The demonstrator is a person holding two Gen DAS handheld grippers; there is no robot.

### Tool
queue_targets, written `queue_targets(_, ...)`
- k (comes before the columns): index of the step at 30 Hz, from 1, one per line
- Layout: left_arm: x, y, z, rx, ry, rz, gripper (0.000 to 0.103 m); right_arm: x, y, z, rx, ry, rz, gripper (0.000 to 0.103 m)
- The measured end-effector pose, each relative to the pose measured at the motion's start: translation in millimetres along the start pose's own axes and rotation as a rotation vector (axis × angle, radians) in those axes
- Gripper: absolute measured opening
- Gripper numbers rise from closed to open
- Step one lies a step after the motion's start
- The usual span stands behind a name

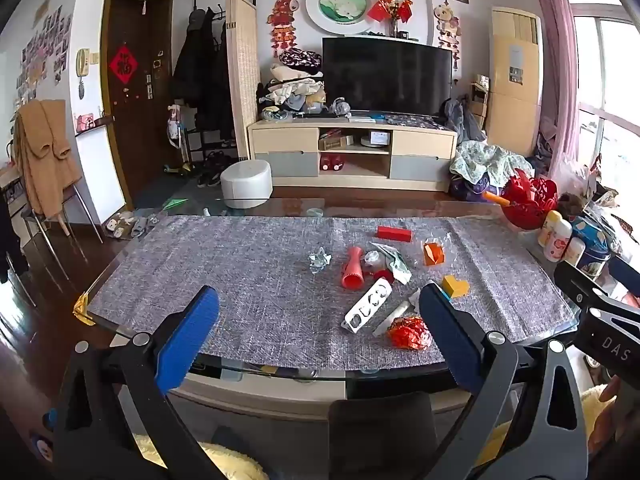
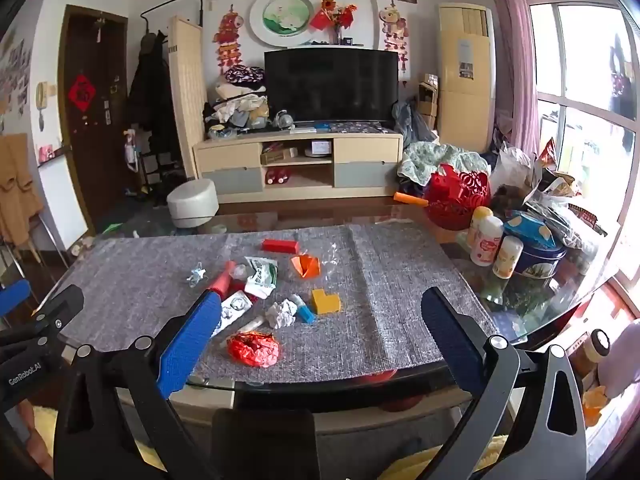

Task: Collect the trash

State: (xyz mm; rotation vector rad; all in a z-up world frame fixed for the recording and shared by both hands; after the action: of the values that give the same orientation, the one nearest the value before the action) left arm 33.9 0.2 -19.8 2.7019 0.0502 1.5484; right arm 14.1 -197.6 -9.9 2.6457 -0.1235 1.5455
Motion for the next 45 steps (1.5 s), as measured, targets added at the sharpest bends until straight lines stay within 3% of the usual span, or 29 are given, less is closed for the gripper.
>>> queue_targets(45, -6, -3, 3, 0.000, -0.018, -0.009, 0.095, -8, 14, -4, 0.005, 0.015, 0.053, 0.100)
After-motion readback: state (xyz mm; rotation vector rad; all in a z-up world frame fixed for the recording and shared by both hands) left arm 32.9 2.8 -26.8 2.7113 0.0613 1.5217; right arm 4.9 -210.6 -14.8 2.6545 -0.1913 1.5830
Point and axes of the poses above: each gripper's, at about its wrist camera, not at the fingertips, and z roughly the way its jaws point, y to its right, x to its top, the point moved 4 cm from there along z, roughly the way its jaws point, and after that the axes turned 4 degrees about -z, right-handed, at the moved point
